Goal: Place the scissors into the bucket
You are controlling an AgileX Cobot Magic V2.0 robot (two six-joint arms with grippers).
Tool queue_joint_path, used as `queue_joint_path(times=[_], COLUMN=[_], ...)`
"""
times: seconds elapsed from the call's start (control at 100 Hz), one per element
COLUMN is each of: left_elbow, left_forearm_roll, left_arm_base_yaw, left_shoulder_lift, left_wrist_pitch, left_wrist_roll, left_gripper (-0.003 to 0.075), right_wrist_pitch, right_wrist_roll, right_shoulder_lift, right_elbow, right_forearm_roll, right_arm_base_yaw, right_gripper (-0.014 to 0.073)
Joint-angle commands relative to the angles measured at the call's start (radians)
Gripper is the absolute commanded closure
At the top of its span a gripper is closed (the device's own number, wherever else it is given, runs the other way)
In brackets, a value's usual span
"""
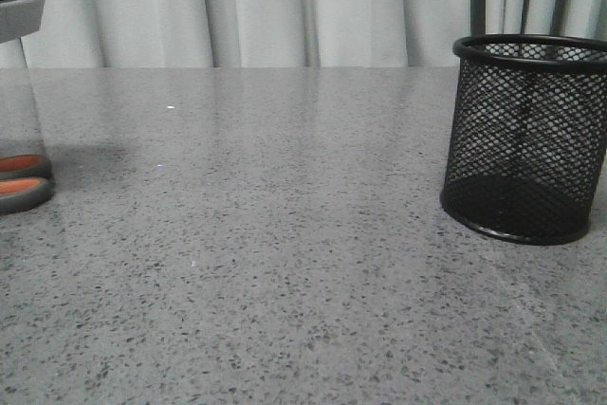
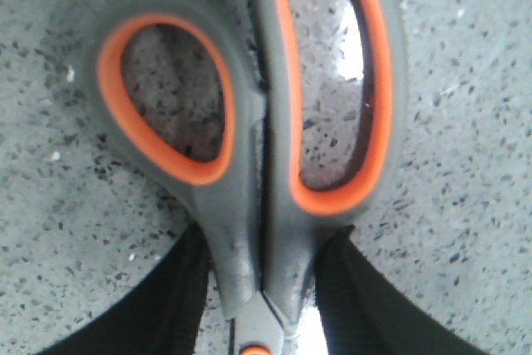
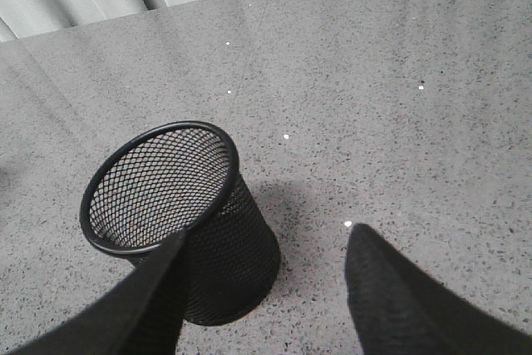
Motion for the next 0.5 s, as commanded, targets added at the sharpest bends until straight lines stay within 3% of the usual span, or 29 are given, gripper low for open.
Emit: queue_joint_path(times=[0.0,0.16,0.29,0.36,0.49], left_elbow=[-0.002,-0.002,-0.002,-0.002,-0.007], left_forearm_roll=[-0.133,-0.190,-0.190,-0.190,-0.181], left_arm_base_yaw=[-0.003,-0.023,-0.072,-0.109,-0.199], left_shoulder_lift=[-0.004,-0.033,-0.111,-0.174,-0.304], left_wrist_pitch=[-0.034,-0.045,-0.122,-0.171,-0.259], left_wrist_roll=[-0.047,-0.064,-0.098,-0.117,-0.117], left_gripper=[0.0599,0.0713,0.0723,0.0723,0.0722], right_wrist_pitch=[-0.069,-0.054,-0.040,-0.034,-0.024], right_wrist_roll=[-0.011,-0.011,-0.023,-0.137,-0.403], right_shoulder_lift=[0.013,0.013,0.013,0.013,0.018], right_elbow=[-0.029,-0.029,-0.054,-0.082,-0.134], right_forearm_roll=[-0.009,0.022,0.138,0.270,0.629], right_arm_base_yaw=[0.001,0.001,0.008,0.026,0.061], right_gripper=[0.0220,0.0220,0.0220,0.0220,0.0219])
